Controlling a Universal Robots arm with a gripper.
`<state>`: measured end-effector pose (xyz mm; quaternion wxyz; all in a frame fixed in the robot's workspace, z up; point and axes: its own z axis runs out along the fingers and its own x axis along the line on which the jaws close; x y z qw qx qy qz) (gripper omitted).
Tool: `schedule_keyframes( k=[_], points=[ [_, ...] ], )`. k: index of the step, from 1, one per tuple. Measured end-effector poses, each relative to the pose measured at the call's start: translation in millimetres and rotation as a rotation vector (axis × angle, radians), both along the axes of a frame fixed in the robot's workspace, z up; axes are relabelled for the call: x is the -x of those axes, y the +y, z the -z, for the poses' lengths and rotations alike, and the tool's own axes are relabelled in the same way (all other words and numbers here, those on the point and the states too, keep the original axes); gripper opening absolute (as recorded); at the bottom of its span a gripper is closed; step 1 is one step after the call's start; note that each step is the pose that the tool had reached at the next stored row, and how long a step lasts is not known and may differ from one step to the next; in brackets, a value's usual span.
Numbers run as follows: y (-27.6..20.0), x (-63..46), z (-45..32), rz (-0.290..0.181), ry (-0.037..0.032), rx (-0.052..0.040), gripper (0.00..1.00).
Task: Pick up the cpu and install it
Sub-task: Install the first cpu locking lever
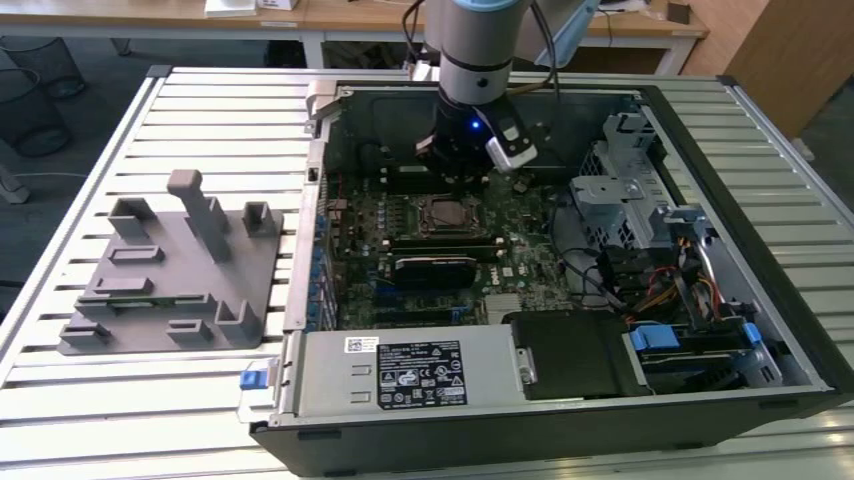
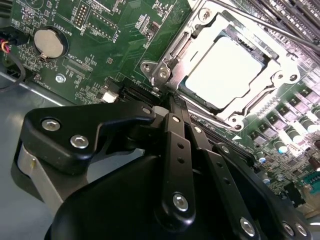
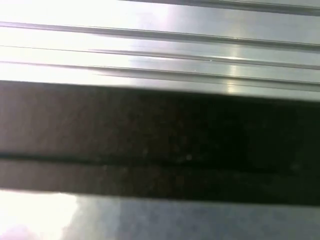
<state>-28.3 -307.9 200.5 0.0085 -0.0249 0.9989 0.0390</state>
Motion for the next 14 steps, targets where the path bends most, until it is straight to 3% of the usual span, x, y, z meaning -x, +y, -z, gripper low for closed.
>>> schedule_keyframes(
  k=[4, 10, 14],
  points=[
    [0.0, -0.1, -0.3, 0.0, -0.0001, 0.0045, 0.11],
    [-0.2, -0.1, 2.9, 0.0, 0.0006, 0.0333, 0.11],
    [-0.3, -0.3, 5.6, 0.0, 0.0007, 0.0442, 0.11]
  ],
)
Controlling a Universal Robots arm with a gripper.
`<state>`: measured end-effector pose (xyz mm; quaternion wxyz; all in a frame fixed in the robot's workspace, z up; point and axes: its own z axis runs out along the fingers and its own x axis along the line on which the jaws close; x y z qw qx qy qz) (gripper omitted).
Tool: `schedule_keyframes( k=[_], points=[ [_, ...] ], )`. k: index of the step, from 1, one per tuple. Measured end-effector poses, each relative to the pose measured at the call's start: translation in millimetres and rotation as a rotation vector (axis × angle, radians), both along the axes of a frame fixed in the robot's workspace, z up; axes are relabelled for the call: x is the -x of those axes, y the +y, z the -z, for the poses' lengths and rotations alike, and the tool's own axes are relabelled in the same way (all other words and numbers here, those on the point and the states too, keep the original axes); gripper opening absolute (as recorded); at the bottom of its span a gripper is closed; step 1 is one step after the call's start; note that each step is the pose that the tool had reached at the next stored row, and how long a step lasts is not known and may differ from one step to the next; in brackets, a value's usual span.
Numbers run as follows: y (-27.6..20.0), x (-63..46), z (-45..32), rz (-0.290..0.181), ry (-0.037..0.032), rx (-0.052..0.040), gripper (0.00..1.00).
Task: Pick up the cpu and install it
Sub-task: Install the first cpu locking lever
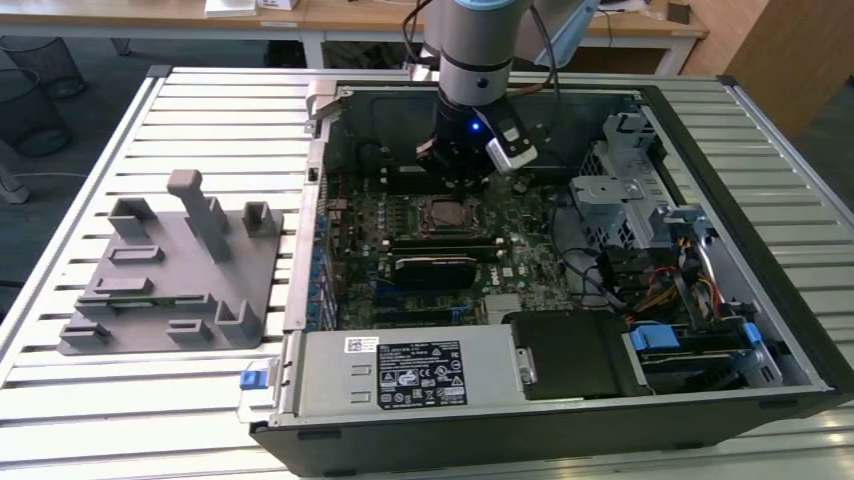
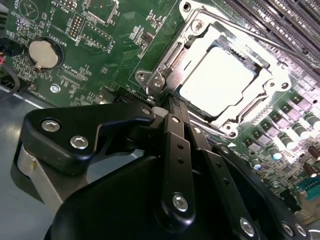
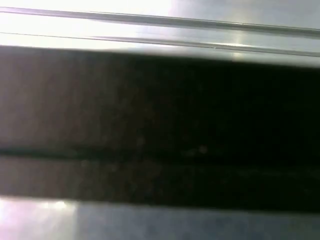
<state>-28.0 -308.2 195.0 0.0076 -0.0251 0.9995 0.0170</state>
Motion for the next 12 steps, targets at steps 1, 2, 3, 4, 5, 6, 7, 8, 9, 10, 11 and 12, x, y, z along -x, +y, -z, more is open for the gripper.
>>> schedule_keyframes(
  k=[1, 2, 3, 4, 5, 6, 7, 8, 9, 10, 11, 12],
  points=[
    [-0.2, 0.1, -0.1, 0.0, 0.0003, 0.0011, 0.11],
    [-0.2, 0.1, -0.2, 0.0, 0.0005, 0.0013, 0.11],
    [-0.2, 0.1, -0.2, 0.0, 0.0006, 0.0016, 0.11],
    [-0.2, 0.1, -0.4, 0.0, 0.0007, 0.0016, 0.11],
    [-0.2, 0.1, -0.8, 0.0, 0.0005, 0.0012, 0.11],
    [0.1, 0.0, -1.1, 0.0, 0.0001, 0.0003, 0.11],
    [0.4, -0.2, -1.4, 0.0, -0.0008, -0.0013, 0.11],
    [0.3, -0.2, -1.6, 0.0, -0.0008, -0.001, 0.11],
    [0.3, -0.2, -1.9, 0.0, -0.0008, -0.001, 0.11],
    [0.4, -0.3, -2.1, 0.0, -0.0008, -0.001, 0.11],
    [0.4, -0.3, -2.6, 0.0, -0.0007, -0.001, 0.11],
    [0.4, -0.3, -3.2, 0.0, -0.0008, -0.0012, 0.11]
  ],
)
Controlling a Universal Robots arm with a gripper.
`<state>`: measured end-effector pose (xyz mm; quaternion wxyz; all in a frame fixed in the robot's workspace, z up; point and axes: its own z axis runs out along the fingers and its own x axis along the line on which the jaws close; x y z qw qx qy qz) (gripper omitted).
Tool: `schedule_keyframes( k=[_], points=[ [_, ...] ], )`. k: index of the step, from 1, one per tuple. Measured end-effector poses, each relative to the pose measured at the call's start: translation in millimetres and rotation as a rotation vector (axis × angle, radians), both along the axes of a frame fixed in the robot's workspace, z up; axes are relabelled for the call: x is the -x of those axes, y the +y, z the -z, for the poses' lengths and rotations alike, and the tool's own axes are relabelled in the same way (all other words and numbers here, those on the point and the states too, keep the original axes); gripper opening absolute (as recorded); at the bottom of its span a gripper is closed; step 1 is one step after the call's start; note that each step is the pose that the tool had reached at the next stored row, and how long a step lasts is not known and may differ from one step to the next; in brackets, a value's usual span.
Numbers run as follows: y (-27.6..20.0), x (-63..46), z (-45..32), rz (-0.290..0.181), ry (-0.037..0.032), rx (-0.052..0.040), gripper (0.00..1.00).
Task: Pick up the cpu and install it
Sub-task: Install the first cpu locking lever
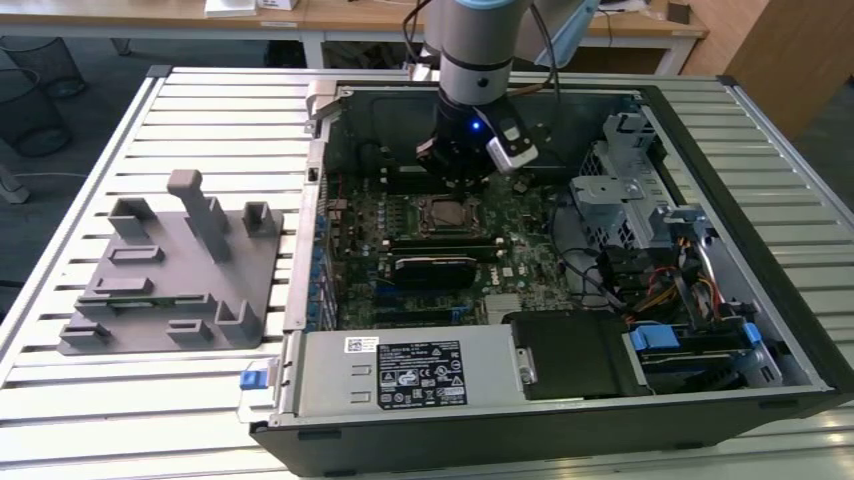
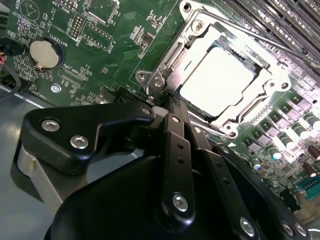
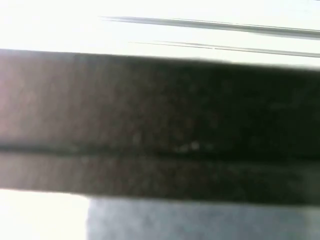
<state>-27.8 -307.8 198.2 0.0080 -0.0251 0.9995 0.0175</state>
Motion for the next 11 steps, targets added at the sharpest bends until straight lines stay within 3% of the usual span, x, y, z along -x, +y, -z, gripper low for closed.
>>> schedule_keyframes(
  k=[9, 11],
  points=[
    [-0.1, 0.0, -4.4, 0.0, 0.0002, 0.0007, 0.11],
    [-0.1, 0.1, -4.3, 0.0, 0.0004, 0.0054, 0.11]
  ],
)
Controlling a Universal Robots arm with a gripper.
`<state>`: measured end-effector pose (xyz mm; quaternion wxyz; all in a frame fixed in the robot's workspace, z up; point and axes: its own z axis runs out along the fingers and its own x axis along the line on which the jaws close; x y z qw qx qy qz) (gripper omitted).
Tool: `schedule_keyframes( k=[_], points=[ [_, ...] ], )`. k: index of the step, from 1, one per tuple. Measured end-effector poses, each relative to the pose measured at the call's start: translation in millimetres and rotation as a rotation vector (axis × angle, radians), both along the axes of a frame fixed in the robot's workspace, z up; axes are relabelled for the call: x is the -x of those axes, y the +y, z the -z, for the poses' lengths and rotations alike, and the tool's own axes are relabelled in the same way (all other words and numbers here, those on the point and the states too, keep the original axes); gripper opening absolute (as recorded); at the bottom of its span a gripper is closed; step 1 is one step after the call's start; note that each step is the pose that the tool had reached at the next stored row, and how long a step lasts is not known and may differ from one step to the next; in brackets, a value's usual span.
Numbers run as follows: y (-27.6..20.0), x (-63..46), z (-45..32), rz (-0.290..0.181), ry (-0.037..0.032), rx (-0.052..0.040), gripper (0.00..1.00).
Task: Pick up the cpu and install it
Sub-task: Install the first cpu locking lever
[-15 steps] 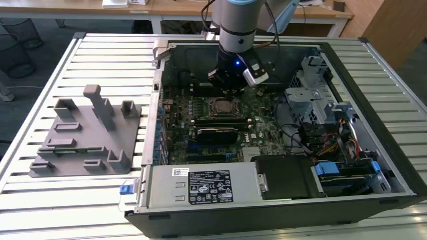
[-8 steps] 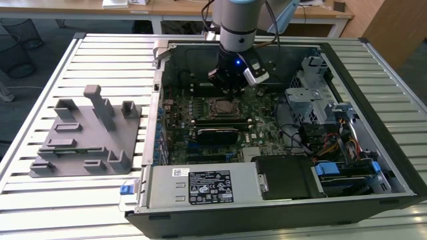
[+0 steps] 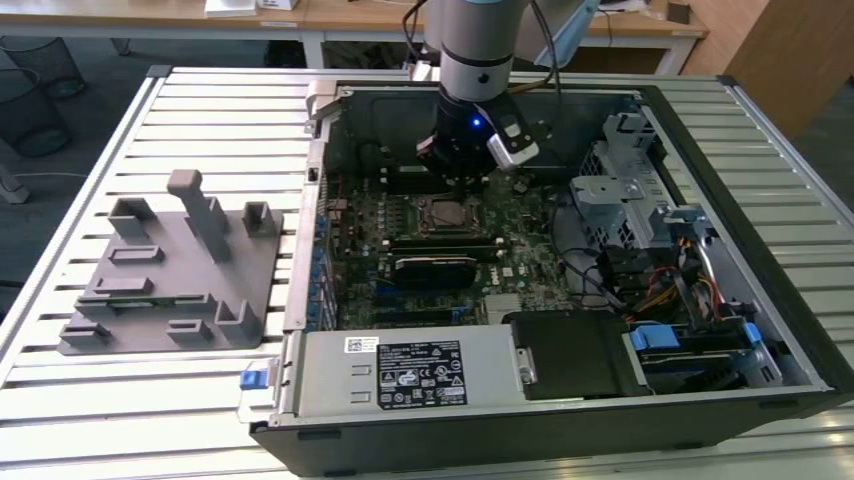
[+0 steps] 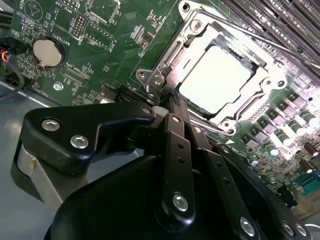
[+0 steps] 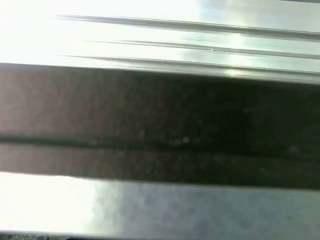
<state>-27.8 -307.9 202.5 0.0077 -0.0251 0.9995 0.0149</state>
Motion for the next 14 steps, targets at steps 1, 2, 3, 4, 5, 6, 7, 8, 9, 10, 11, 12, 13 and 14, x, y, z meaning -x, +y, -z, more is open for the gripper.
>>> schedule_keyframes(
  k=[1, 2, 3, 4, 5, 6, 7, 8, 9, 10, 11, 12, 13, 14],
  points=[
    [0.0, 0.0, 0.4, 0.0, 0.0, 0.004, 0.11],
    [0.0, 0.0, 0.9, 0.0, 0.0001, 0.0089, 0.11],
    [0.0, 0.0, 1.6, 0.0, 0.0001, 0.0137, 0.11],
    [0.0, 0.0, 2.3, 0.0, 0.0001, 0.0189, 0.11],
    [-0.1, 0.0, 3.0, 0.0, 0.0001, 0.0249, 0.11],
    [0.0, 0.0, 3.8, 0.0, 0.0003, 0.031, 0.11],
    [-0.1, 0.1, 4.4, 0.0, 0.0005, 0.0371, 0.11],
    [-0.1, 0.1, 4.9, 0.0, 0.0007, 0.0433, 0.11],
    [0.0, 0.0, 5.2, 0.0, 0.0004, 0.0477, 0.11],
    [-0.1, 0.0, 5.2, 0.0, 0.0004, 0.0483, 0.11],
    [-0.1, 0.0, 5.3, 0.0, 0.0003, 0.0482, 0.11],
    [0.0, 0.0, 5.1, 0.0, 0.0001, 0.0478, 0.11],
    [0.1, -0.1, 4.5, 0.0, -0.0005, 0.0469, 0.11],
    [0.1, -0.1, 3.3, 0.0, -0.0007, 0.0468, 0.11]
  ],
)
